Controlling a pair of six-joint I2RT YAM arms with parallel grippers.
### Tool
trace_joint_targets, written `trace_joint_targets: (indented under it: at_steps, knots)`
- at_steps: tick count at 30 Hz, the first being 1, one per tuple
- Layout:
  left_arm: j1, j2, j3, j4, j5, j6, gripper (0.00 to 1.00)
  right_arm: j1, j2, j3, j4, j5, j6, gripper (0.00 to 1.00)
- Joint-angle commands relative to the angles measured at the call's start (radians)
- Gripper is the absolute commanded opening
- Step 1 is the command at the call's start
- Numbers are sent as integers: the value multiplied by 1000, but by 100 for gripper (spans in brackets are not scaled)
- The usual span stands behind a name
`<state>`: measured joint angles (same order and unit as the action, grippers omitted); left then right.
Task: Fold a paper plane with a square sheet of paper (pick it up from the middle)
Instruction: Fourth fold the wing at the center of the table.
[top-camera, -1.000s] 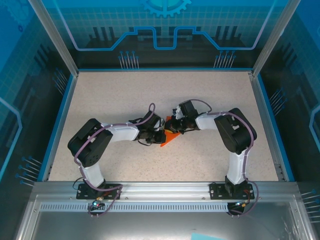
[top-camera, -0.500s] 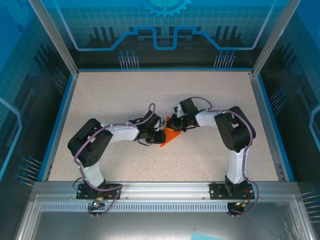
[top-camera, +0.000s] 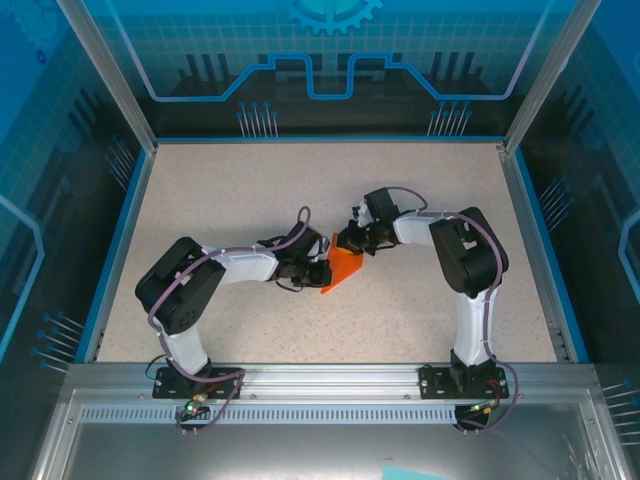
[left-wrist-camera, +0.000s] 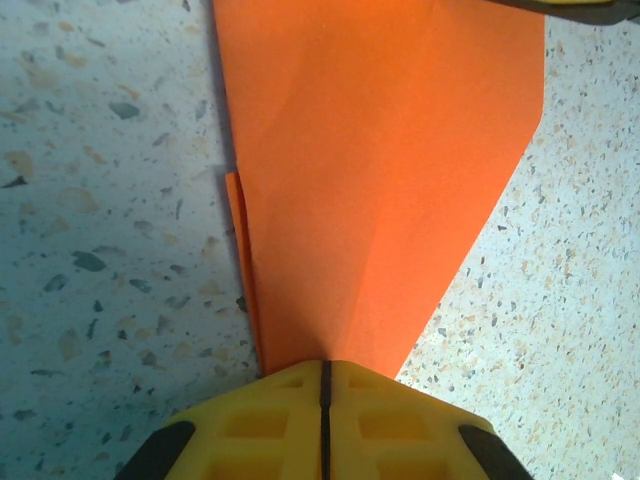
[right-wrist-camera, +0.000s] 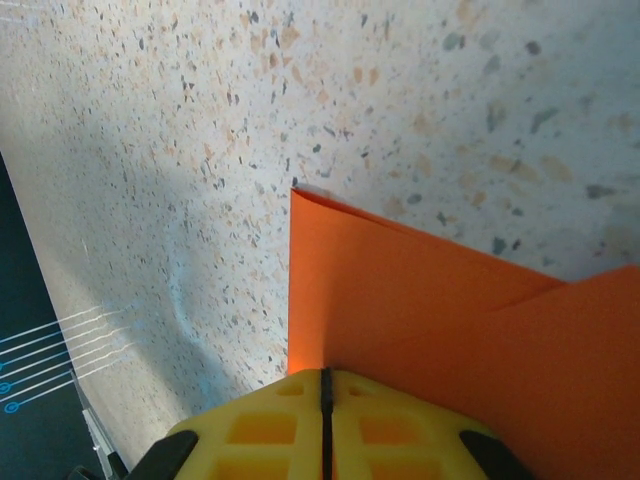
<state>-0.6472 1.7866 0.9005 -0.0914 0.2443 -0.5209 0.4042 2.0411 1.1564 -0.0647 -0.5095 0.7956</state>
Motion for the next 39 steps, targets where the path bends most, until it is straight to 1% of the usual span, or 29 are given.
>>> trace_joint_targets:
  at_steps: [1, 14, 18, 23, 29, 33, 35, 39]
  knots:
    - [-17, 32, -57, -183, -1, 29, 9, -66, 50, 33, -17, 108, -52, 9]
    - [-18, 13, -58, -211, 4, 42, 9, -137, 84, 81, -15, 88, -66, 9]
    - [-19, 8, -58, -216, 2, 41, 9, -153, 74, 86, -12, 73, -84, 9]
    - [-18, 13, -54, -211, 1, 43, 9, -171, 7, 77, -28, 66, -121, 9]
    - [-18, 27, -40, -209, 8, 51, 9, -191, -34, 69, -58, 61, -165, 10]
    - [-17, 35, -36, -209, 7, 56, 9, -203, -76, 49, -60, 51, -169, 10]
    - [-18, 37, -35, -207, 8, 55, 9, -195, -130, 32, -73, 54, -173, 10]
    - [-18, 39, -33, -202, 10, 56, 10, -151, -204, -34, -54, -20, -115, 11]
